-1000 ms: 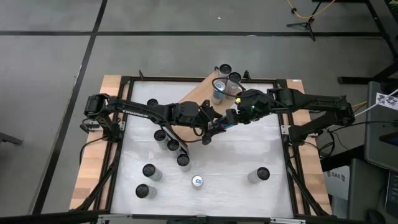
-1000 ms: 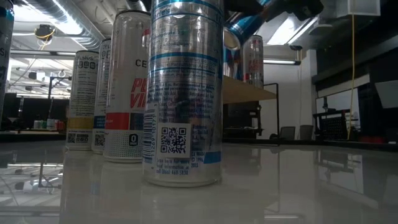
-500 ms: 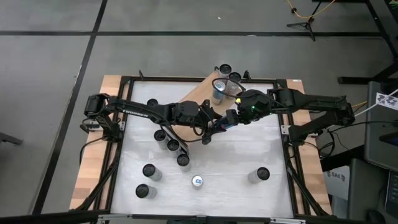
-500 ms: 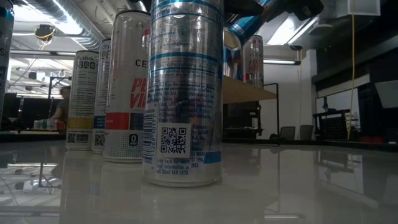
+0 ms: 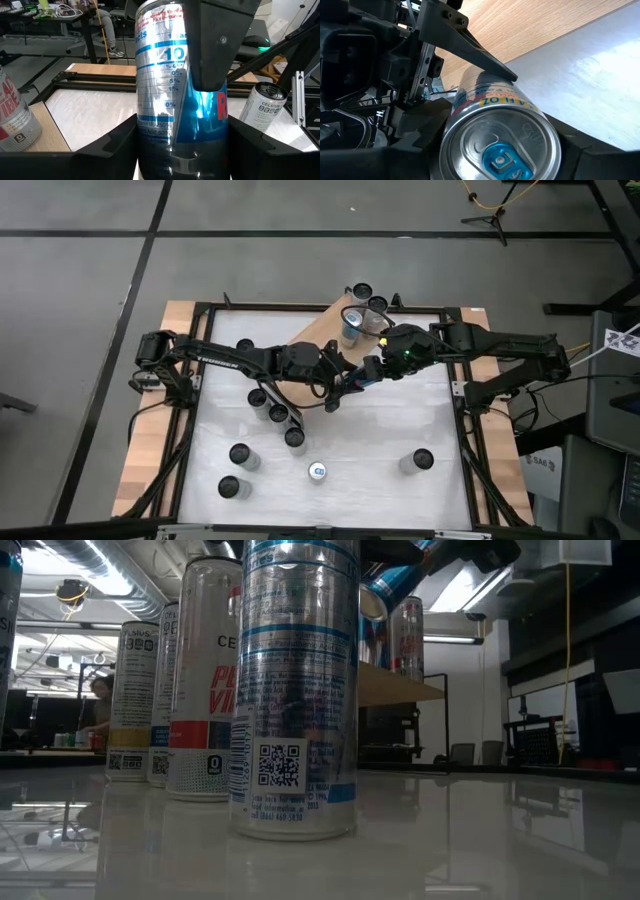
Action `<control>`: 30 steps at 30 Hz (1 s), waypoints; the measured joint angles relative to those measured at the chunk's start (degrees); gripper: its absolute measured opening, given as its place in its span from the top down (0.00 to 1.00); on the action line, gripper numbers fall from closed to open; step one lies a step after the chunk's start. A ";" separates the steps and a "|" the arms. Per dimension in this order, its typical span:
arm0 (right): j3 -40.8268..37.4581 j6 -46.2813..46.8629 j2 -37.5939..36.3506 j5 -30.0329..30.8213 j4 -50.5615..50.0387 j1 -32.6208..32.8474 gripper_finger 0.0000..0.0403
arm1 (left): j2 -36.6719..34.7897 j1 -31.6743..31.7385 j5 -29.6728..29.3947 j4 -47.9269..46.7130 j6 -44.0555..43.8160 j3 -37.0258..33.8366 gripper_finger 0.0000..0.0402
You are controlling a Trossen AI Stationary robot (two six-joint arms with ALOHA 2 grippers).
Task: Place canned beverage on shelf
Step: Put the blue soda can on the shelf aligned with the other blue soda can
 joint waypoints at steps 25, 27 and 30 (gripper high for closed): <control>0.00 0.36 -0.07 0.37 0.16 -0.04 0.11 | -0.02 -0.02 -0.15 -0.22 0.20 -0.02 0.45; 0.00 0.31 -0.09 0.00 0.11 -0.04 0.10 | -0.02 -0.02 -0.13 -0.19 0.20 -0.02 0.45; 0.00 -1.19 -0.60 -0.01 0.04 -0.04 0.10 | -0.02 -0.02 -0.11 -0.15 0.17 -0.02 0.45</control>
